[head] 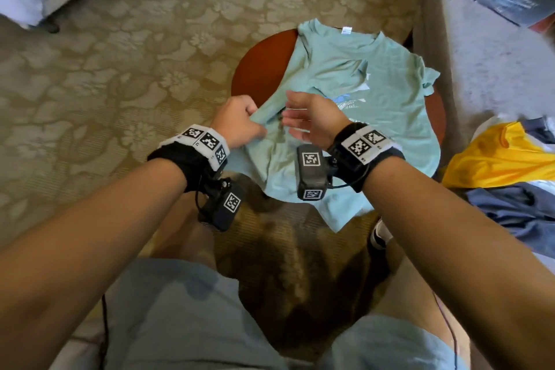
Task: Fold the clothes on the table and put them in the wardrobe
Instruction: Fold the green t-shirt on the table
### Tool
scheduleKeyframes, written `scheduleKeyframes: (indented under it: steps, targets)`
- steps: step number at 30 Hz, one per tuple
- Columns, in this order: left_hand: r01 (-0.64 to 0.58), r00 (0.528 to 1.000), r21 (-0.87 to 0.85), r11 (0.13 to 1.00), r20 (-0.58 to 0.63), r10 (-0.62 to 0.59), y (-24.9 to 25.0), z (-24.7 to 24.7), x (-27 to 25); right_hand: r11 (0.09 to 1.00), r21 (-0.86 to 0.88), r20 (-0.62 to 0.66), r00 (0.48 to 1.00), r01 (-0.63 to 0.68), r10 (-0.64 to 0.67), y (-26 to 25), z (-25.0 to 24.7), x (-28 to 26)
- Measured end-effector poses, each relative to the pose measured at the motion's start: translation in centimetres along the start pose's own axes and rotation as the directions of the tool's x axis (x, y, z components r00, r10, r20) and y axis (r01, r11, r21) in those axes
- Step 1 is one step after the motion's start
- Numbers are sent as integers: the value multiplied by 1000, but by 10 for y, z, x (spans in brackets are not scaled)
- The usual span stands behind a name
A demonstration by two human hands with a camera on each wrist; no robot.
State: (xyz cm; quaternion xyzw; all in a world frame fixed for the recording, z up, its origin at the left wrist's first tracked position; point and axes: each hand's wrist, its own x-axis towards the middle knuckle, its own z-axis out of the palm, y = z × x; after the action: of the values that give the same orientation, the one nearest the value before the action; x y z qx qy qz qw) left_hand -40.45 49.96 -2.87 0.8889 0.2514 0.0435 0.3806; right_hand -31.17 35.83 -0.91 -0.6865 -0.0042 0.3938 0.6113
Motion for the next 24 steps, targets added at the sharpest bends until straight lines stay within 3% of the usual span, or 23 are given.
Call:
scheduleKeyframes:
  steps: [4,6,9,11,15,21,24]
  targets:
    - [-64,991,-96,993,110,74,3,-7,-5,975,-211,172,985,69,-32,-4,16,5]
    - [-85,977,-125,988,185,108,4,-8,-9,950,-304,198,980,75,-14,0,18,10]
    - [-68,952,-172,983,285,116,-2,-5,-12,975,-220,92,996,8,12,5,15,22]
    - [-9,931,-123,992,362,54,-6,-2,-17,992,-124,33,999,10,-6,4,9,28]
    - [106,857,63,992,500,-123,-11,4,-28,998,-1,21,998,65,-65,2,-4,31]
    - [136,783,53,989,606,-140,-4,-7,-34,991,71,-15,993,115,-114,-7,-25,28]
    - [111,712,139,984,680,-176,3,-5,-40,993,34,-30,993,113,-112,-6,-33,29]
